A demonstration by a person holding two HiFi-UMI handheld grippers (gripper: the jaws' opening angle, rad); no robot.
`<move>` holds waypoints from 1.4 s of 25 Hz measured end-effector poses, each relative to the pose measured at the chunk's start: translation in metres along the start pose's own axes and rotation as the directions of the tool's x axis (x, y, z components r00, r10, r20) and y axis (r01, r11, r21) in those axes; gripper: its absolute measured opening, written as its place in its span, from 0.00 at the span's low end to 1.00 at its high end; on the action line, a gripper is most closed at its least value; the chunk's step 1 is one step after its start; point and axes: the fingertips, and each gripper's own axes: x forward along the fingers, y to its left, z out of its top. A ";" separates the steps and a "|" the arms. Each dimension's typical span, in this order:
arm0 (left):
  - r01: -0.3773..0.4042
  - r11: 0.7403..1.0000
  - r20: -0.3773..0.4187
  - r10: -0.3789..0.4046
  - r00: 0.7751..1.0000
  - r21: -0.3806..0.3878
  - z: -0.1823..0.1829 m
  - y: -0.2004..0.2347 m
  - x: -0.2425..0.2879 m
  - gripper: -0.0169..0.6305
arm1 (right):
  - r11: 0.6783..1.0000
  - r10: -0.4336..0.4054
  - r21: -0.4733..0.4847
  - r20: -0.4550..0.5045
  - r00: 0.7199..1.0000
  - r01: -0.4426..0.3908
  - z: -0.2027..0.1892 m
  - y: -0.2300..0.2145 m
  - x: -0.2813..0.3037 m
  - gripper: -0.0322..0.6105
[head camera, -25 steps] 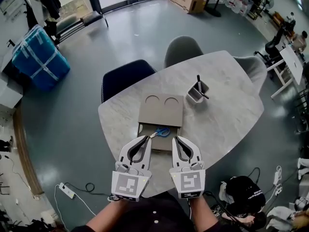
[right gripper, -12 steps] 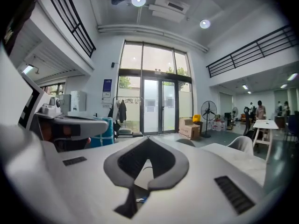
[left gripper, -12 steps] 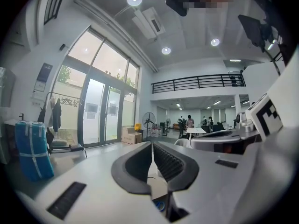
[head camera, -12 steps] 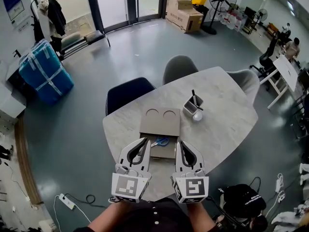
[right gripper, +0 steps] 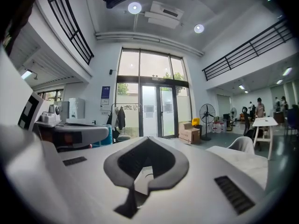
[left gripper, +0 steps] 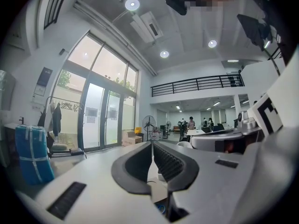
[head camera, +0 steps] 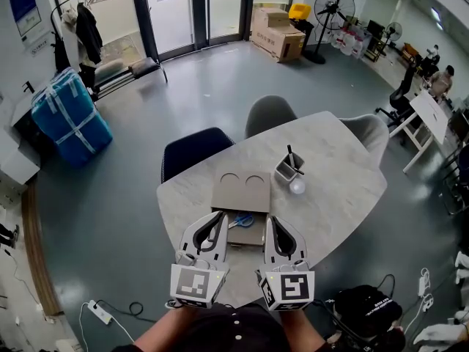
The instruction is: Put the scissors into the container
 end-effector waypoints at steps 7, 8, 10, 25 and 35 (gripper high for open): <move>-0.007 1.000 0.009 0.007 1.000 -0.014 0.001 0.001 -0.003 0.06 | 1.000 0.000 -0.016 0.008 1.000 0.000 0.002 0.003 -0.001 0.05; -0.006 1.000 0.009 0.006 1.000 -0.012 0.001 0.001 -0.003 0.06 | 1.000 -0.001 -0.017 0.007 1.000 0.001 0.002 0.003 -0.001 0.05; -0.006 1.000 0.007 0.006 1.000 -0.006 0.002 0.003 -0.003 0.06 | 1.000 -0.003 -0.018 0.007 1.000 0.003 0.003 0.004 -0.001 0.05; 0.000 1.000 0.012 -0.001 1.000 0.010 0.003 0.004 -0.006 0.06 | 0.999 0.019 -0.038 0.002 1.000 -0.019 0.002 0.016 0.002 0.04; -0.010 1.000 0.013 0.010 1.000 0.009 0.002 0.009 -0.009 0.06 | 1.000 0.010 -0.024 0.004 1.000 -0.010 -0.001 0.017 0.003 0.04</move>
